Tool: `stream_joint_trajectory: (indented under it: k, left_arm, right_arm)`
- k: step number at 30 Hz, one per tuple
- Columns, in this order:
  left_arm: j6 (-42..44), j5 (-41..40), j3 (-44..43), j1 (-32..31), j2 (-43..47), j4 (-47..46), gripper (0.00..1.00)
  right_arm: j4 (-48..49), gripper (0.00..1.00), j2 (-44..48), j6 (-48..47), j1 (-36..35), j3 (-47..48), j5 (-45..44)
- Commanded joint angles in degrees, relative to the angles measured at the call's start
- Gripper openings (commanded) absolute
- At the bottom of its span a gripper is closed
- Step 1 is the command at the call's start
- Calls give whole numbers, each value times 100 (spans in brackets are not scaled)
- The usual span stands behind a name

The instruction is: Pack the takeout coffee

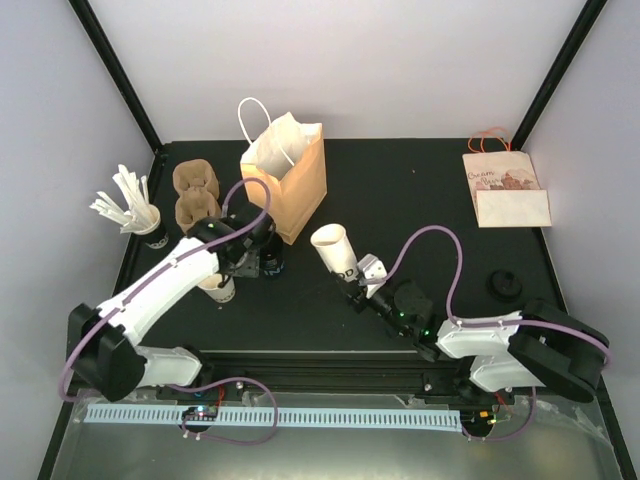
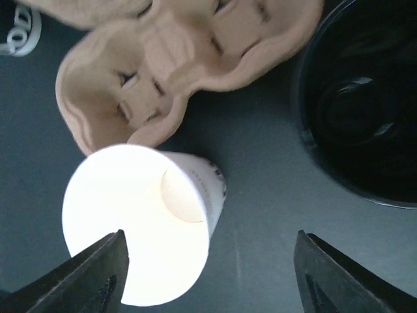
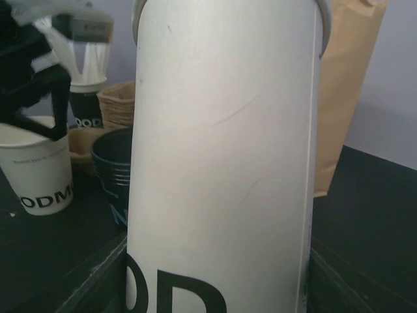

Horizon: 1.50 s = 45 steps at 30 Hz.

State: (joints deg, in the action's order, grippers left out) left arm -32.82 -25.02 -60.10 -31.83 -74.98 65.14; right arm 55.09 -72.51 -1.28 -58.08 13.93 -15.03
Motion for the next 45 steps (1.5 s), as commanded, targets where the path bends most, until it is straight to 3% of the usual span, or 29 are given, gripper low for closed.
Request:
stream_joint_trajectory:
  k: [1,4,7,13,17,20,25,29,32,37,39,41,43,45]
  left_arm:
    - [344,772,-980,7,625,400,75]
    - [836,2784,-1208,6,994,-290,77]
    - [527,4332,-1023,9,1292,-1467,77]
    - [96,5019,-1009,34,1304,-2381,72]
    - [100,5870,-913,31,990,-2562,51]
    - [136,6379,-920,24,792,-2566,43]
    - [318,6179,-907,23,710,-2311,35]
    - [534,5616,-980,26,736,-1905,34]
    - [679,5231,-1021,33,725,-1691,40]
    - [697,5421,-966,39,603,-1702,43]
    - [684,5664,-930,29,552,-1769,35]
    - [654,5839,-844,35,565,-1942,19]
    - [650,5871,-789,30,578,-2054,4]
    - [689,5798,-765,33,566,-2098,2]
  right_arm:
    - [1551,45,-224,5,23,-214,351]
    - [1791,45,-244,-232,25,-295,796]
    - [1886,48,-112,-497,17,-366,1169]
    - [1362,47,332,-974,16,-334,1659]
    - [1160,47,467,-1056,18,-293,1777]
    - [1023,47,476,-1075,16,-217,1826]
    - [965,47,453,-1068,17,-148,1871]
    - [971,47,453,-1076,16,-145,1849]
    - [950,47,458,-1068,16,-137,1841]
    - [905,49,491,-1063,16,-130,1876]
    - [859,51,478,-1067,16,-100,1887]
    - [800,56,473,-1068,17,-64,1901]
    - [720,73,489,-1025,16,-22,1814]
    - [514,88,560,-793,18,47,1379]
